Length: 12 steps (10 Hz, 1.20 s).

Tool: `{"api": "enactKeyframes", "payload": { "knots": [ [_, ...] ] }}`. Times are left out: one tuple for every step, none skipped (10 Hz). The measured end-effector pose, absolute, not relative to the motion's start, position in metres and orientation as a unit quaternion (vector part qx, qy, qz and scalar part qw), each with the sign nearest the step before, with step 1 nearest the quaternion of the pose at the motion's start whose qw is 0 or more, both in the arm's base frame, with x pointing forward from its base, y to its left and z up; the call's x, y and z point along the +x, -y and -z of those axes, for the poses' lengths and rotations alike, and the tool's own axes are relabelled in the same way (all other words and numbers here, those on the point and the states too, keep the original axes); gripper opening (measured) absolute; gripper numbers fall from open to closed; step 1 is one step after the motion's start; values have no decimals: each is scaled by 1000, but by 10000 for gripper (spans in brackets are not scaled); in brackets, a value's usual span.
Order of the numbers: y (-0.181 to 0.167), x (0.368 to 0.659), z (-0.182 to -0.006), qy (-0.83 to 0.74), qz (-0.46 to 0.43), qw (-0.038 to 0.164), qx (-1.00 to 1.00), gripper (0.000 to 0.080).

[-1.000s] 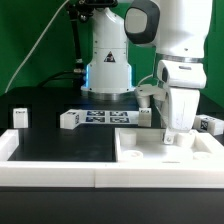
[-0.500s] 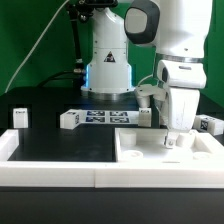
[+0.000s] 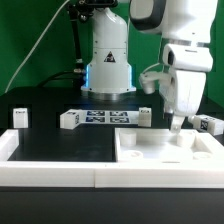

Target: Assemble one leg

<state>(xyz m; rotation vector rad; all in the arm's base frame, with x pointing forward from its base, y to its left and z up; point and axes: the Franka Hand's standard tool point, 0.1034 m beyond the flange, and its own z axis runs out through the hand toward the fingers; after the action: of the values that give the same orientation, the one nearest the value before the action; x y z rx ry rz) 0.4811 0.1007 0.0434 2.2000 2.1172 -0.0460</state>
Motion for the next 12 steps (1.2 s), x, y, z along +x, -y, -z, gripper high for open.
{"api": "enactKeyframes", "payload": {
  "knots": [
    [-102,479,-53,-692,17,49,720,649],
    [-105,484,-65,-693,12,55,719,649],
    [-104,482,-61,-683,12,53,728,649],
    [-104,481,-59,-683,14,52,729,649],
    [-104,481,-59,-664,13,52,746,649],
    [-105,480,-59,-617,10,49,785,649],
    [-108,476,-56,-561,-6,41,827,649],
    [-110,468,-53,-506,-8,32,862,649],
    [-117,463,-51,-442,-13,25,897,649],
    [-128,459,-51,-397,-19,20,918,649],
    [-140,455,-50,-342,-20,14,939,649],
    [-151,452,-51,-314,-20,10,949,649]
  ]
}}
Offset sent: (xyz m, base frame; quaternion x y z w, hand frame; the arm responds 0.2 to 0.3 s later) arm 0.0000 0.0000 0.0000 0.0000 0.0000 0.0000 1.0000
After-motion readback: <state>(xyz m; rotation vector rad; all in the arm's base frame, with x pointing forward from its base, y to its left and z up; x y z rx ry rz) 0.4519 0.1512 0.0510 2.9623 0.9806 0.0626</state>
